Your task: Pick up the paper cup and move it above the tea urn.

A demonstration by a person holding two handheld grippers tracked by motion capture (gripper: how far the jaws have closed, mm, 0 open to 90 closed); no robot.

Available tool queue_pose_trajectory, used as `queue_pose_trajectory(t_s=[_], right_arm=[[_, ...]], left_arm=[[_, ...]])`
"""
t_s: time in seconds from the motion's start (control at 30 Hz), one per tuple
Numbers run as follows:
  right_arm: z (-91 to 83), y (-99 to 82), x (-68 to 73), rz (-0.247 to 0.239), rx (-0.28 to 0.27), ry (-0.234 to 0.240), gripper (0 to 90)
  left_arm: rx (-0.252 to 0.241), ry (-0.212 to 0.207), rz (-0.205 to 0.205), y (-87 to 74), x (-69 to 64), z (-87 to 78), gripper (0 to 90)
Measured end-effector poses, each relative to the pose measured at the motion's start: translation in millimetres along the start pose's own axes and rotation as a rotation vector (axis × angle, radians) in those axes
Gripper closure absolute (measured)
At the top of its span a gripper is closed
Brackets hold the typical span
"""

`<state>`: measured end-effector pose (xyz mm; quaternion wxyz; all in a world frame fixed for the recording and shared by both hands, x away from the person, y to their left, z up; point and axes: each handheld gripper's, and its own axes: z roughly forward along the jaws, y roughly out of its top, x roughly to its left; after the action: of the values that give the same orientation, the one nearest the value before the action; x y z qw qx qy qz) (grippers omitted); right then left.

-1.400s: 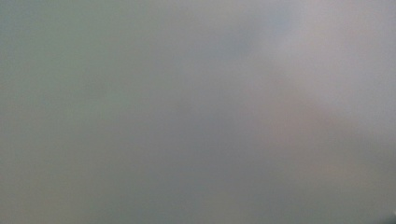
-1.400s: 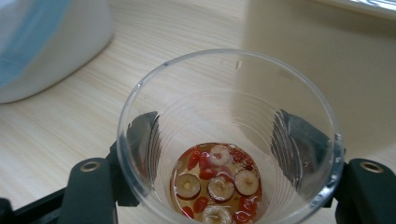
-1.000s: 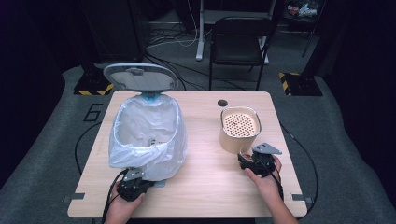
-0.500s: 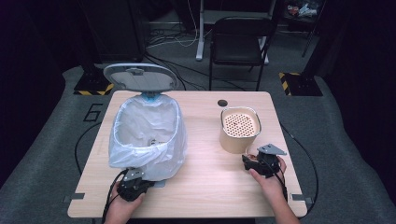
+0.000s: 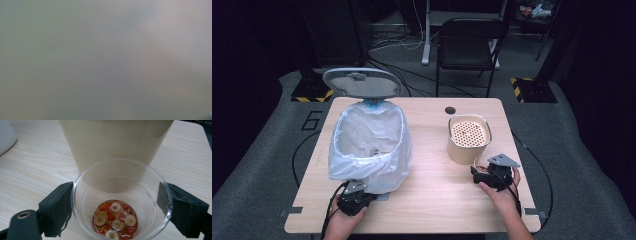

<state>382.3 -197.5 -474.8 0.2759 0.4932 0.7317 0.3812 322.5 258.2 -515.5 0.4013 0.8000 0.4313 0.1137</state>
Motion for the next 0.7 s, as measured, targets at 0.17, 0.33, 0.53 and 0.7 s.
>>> queue_pose_trajectory(t_s=[0.17,0.33,0.53,0.7], right_arm=[[-6.0,3.5,-2.2,0.005,-0.024,-0.001,14.2],[-13.8,8.6,-3.5,0.000,-0.037,0.001,14.5],[-25.4,22.9,-3.8,0.010,-0.059,0.003,19.2],[-27.3,41.0,-17.1,0.059,-0.081,0.033,32.5]], left_arm=[[0.000,0.000,0.000,0.0,0.0,0.0,90.0],[0.001,0.001,0.000,0.0,0.0,0.0,90.0],[0.001,0.001,0.000,0.0,-0.1,0.0,90.0],[0.001,0.003,0.000,0.1,-0.3,0.0,90.0]])
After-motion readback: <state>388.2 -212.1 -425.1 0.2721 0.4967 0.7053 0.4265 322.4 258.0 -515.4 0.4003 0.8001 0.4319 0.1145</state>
